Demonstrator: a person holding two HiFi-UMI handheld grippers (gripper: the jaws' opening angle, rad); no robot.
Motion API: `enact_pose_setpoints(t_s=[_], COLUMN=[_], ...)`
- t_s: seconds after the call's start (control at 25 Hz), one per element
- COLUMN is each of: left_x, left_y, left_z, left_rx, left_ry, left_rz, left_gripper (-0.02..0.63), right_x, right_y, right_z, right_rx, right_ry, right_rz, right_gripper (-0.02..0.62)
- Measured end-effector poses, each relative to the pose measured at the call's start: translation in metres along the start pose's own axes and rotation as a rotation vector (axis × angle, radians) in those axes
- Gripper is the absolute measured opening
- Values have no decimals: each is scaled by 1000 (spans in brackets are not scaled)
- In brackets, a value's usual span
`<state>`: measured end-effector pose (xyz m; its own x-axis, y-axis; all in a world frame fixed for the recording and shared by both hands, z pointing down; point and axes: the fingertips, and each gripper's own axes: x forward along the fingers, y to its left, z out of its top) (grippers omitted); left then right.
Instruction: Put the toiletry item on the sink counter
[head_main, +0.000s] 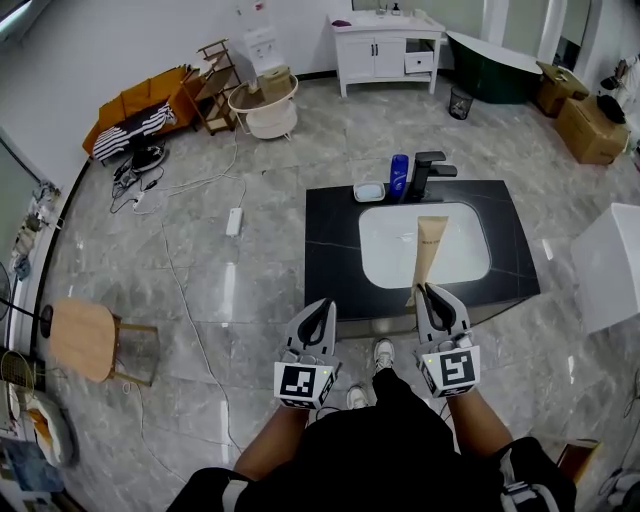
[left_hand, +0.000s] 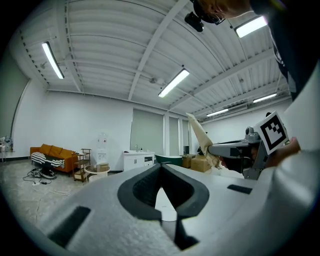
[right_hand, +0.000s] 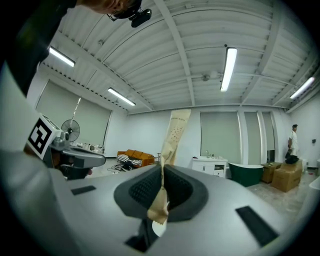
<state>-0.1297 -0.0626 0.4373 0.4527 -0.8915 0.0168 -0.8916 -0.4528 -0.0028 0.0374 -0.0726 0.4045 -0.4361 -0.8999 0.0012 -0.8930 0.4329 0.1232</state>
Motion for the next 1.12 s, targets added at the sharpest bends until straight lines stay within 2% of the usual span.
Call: enact_pose_setpoints(t_s=[0.28, 0.52, 0.84, 1.12], left_x=[38, 67, 81, 81], left_y=[35, 66, 97, 115], left_z=[-5, -11, -18, -41], left_rx=[16, 19, 23, 5], left_ry=[21, 49, 75, 128], left_rz=[58, 109, 198, 260], left_gripper=[12, 12, 12, 12], right_x=[64, 126, 182, 216], right_y=[-7, -9, -8, 3], right_z=[-23, -60, -108, -164], right_rx=[20, 34, 200, 256], right_ry=[49, 104, 205, 367], right_rz=[64, 132, 189, 217], right_gripper=[21, 21, 21, 21])
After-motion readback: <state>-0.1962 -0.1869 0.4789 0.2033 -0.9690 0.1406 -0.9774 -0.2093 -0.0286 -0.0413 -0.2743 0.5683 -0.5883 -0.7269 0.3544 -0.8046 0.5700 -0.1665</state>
